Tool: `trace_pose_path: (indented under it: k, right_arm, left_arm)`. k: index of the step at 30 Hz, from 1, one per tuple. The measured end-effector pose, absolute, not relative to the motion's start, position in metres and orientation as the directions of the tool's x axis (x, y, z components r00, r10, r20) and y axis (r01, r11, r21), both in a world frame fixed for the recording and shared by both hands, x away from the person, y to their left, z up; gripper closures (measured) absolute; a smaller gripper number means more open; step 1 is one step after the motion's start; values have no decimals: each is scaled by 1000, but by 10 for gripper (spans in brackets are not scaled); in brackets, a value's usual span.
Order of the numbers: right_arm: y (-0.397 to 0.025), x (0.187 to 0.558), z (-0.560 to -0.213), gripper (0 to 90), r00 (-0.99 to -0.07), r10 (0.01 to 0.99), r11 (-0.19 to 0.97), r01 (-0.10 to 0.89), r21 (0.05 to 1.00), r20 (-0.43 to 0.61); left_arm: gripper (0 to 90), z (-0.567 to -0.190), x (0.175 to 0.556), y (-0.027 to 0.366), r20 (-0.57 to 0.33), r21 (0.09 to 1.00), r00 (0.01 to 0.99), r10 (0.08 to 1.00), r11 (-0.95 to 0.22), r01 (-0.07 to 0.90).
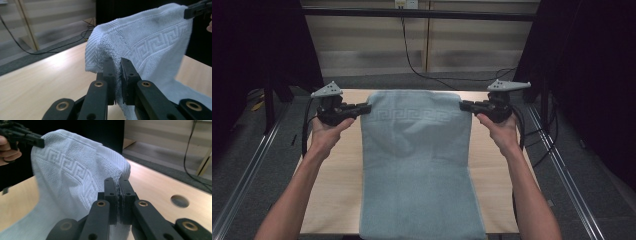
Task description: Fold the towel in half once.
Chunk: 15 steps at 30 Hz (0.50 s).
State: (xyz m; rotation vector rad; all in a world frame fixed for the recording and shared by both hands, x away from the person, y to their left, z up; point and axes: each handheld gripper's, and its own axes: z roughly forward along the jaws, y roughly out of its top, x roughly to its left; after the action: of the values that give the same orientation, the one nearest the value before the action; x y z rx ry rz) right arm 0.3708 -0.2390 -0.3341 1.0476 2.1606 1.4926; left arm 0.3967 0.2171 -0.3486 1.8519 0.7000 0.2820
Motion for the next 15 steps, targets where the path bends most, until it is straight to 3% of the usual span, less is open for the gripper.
trace_pose_path:
  k: [8,15]
  right_arm:
    - [-239,308,-337,872,-724,681,247,371,895,112]
    - [-242,252,-349,872,-750,650,267,377,887,123]
  left_arm:
    - [840,-353,342,220,-87,913,834,545,-292,286]
    - [840,-364,289,231,-129,915,857,499,-273,296]
